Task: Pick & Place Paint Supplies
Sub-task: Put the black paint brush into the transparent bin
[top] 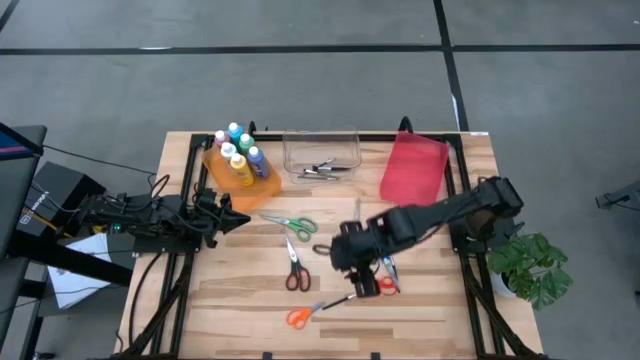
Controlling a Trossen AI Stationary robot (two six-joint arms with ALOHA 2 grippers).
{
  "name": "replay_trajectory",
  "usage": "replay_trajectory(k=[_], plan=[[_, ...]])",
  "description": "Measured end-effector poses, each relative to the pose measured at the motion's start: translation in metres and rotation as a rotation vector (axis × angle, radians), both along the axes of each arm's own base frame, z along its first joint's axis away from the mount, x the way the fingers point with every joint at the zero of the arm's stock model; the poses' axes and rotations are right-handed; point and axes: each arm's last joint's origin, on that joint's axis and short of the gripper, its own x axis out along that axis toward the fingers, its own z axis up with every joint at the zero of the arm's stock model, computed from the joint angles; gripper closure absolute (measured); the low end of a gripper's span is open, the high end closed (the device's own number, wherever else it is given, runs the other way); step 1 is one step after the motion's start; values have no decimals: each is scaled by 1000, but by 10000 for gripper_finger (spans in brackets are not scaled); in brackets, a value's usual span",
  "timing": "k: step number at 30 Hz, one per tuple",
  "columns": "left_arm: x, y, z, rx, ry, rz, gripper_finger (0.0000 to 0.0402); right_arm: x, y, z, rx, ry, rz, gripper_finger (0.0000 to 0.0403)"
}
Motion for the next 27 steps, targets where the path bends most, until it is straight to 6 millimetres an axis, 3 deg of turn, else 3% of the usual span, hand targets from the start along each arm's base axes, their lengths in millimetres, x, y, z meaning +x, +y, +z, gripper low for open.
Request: replay_trajectory(k=[5, 12, 21, 27], plan=[[0, 0, 0, 0, 0, 0, 396, -3, 20, -50, 22, 11, 1, 200], [0, 0, 0, 0, 0, 0, 396, -21, 30, -108, 3, 51, 43, 200], [0, 0, 0, 0, 0, 0, 396, -32, 34, -142, -8, 13, 56, 200], [0, 0, 0, 0, 0, 0, 396, -26, 37, -158, 9, -30, 66, 200]])
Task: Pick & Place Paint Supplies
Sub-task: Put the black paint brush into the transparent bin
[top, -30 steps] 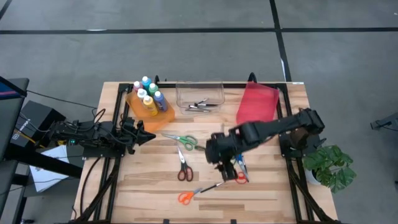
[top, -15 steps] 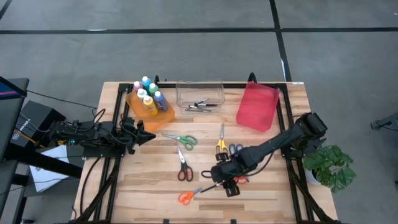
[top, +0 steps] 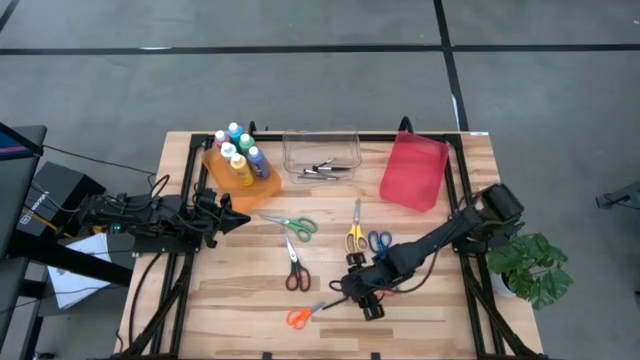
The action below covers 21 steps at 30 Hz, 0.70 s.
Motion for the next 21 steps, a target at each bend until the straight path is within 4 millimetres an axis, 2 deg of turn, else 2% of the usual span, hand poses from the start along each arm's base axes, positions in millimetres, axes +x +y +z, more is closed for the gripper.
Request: replay_trajectory(k=[4, 8, 10, 19, 21], plan=[[0, 0, 0, 0, -1, 0, 396, 6, 13, -30, -34, 87, 48, 200], [0, 0, 0, 0, -2, 0, 396, 13, 21, -43, -74, 182, -22, 204], [0, 0, 0, 0, -1, 0, 396, 16, 21, -45, -88, 219, -40, 218], [0, 0, 0, 0, -2, 0, 396, 22, 20, -41, -120, 272, -113, 374], [0, 0, 0, 0, -2, 0, 396, 22, 19, -40, -105, 282, -127, 390]])
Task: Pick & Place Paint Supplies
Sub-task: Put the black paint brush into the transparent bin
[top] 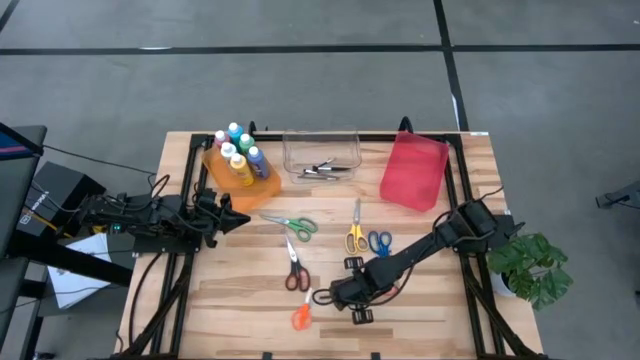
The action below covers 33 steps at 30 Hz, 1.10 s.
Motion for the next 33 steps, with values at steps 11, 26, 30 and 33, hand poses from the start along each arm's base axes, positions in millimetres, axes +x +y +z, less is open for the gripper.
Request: replay_trajectory(k=[11, 26, 30, 33], plan=[[0, 0, 0, 0, 1, 0, 396, 4, 1, 28, 76, -19, -45, 397], [0, 0, 0, 0, 1, 0, 396, 6, -114, 175, 169, -510, -254, 401], [0, 0, 0, 0, 1, 0, 396, 6, -158, 173, 111, -464, -318, 401], [0, 0, 0, 0, 1, 0, 396, -1, -171, 163, 75, -344, -363, 401]])
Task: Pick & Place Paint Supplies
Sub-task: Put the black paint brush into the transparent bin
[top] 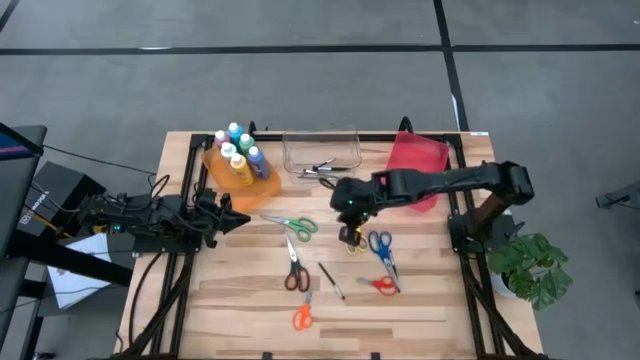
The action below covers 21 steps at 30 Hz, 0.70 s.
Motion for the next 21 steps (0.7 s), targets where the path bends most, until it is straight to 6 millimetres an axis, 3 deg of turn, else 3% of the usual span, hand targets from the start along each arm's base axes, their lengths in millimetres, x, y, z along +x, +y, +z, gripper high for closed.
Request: replay_trajectory(k=[5, 11, 15, 21], plan=[[0, 0, 0, 0, 1, 1, 396, 6, 13, -37, 69, 203, -136, 402], [0, 0, 0, -1, -3, 0, 396, 35, 73, -64, 97, 294, -121, 402], [0, 0, 0, -1, -3, 1, 396, 56, 110, -70, 84, 358, -91, 397], [0, 0, 0, 0, -1, 0, 396, 73, 137, -94, 57, 532, -158, 315]])
